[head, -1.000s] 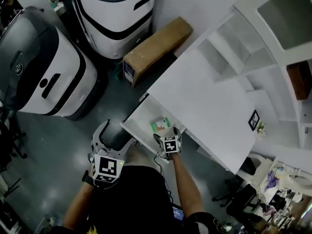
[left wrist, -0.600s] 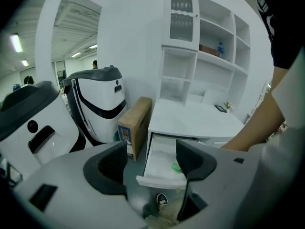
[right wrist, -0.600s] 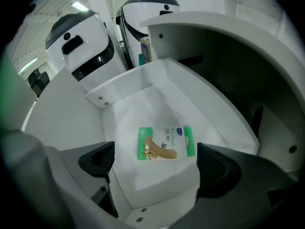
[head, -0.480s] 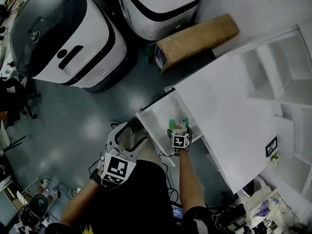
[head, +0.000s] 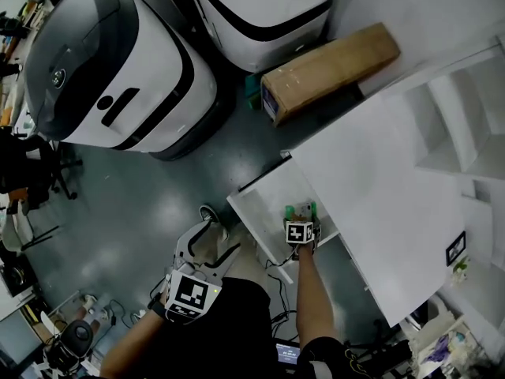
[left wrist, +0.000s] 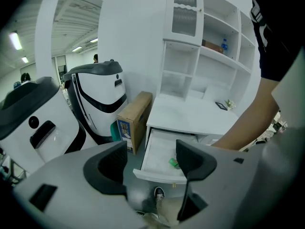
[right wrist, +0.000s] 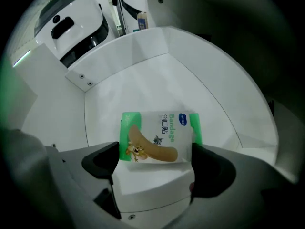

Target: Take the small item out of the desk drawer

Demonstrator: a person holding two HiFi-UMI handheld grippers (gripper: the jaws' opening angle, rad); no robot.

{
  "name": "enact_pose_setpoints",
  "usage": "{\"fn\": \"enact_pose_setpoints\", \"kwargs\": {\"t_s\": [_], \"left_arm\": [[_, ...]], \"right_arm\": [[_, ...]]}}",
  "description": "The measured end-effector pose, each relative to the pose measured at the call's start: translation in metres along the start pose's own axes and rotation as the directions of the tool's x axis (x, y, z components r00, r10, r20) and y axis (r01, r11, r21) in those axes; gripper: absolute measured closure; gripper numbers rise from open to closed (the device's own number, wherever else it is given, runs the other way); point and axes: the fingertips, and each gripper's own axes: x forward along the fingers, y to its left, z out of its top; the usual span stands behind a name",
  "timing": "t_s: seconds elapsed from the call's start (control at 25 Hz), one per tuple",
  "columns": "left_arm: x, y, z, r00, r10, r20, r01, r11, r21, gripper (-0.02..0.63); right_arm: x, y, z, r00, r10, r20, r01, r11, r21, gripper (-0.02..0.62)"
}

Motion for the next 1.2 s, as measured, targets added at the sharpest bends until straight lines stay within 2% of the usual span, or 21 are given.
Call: {"fn": "enact_pose_setpoints", "kwargs": {"t_s": [0.16, 0.36, 0.52, 0.68, 0.8, 0.88, 0.96, 1.0, 1.12, 1.16, 1.2], "left_arm": [[0.0, -0.011, 0.003, 0.999, -0.039, -0.005, 0.039, 0.999, 0.035, 0.278], [-0.007, -0.023, 0.009, 0.996, -0.086, 0.011, 0.085, 0.992, 0.094, 0.278], [-0.021, -0.031, 0.009, 0.991, -0.133, 0.026, 0.129, 0.983, 0.131, 0.278], [-0.033, -0.029, 0.008, 0.979, -0.195, 0.057, 0.183, 0.969, 0.168, 0.278], [-0.044, -0.026, 0.003, 0.969, -0.239, 0.061, 0.224, 0.955, 0.194, 0.278], [-0.052, -0.022, 0.002, 0.965, -0.254, 0.065, 0.235, 0.947, 0.217, 0.278], [-0.059, -0.014, 0.007, 0.961, -0.262, 0.084, 0.238, 0.945, 0.225, 0.278], [-0.063, -0.008, 0.009, 0.959, -0.266, 0.095, 0.239, 0.945, 0.223, 0.278], [-0.073, 0.01, 0.017, 0.952, -0.277, 0.129, 0.245, 0.945, 0.218, 0.278], [-0.076, 0.015, 0.021, 0.95, -0.281, 0.139, 0.246, 0.943, 0.224, 0.278], [-0.079, 0.019, 0.025, 0.946, -0.288, 0.15, 0.248, 0.94, 0.235, 0.278]], "right_arm": [[-0.003, 0.001, -0.003, 0.999, -0.016, -0.031, 0.015, 0.999, -0.03, 0.12], [-0.03, 0.003, 0.009, 0.996, -0.008, 0.093, 0.003, 0.999, 0.047, 0.127], [-0.073, 0.007, 0.015, 0.978, -0.023, 0.207, 0.005, 0.996, 0.088, 0.133], [-0.106, 0.004, 0.017, 0.958, -0.069, 0.279, 0.017, 0.983, 0.183, 0.135], [-0.126, 0.0, 0.015, 0.941, -0.117, 0.317, 0.025, 0.96, 0.278, 0.14], [-0.147, 0.004, 0.019, 0.928, -0.126, 0.352, 0.001, 0.942, 0.334, 0.141], [-0.17, 0.01, 0.026, 0.905, -0.117, 0.409, -0.067, 0.91, 0.409, 0.141], [-0.183, 0.013, 0.029, 0.887, -0.112, 0.448, -0.121, 0.88, 0.459, 0.141], [-0.235, 0.02, 0.041, 0.803, -0.128, 0.582, -0.316, 0.737, 0.598, 0.141], [-0.255, 0.022, 0.045, 0.77, -0.148, 0.621, -0.365, 0.696, 0.618, 0.141], [-0.276, 0.024, 0.048, 0.735, -0.171, 0.656, -0.399, 0.673, 0.623, 0.141]]}}
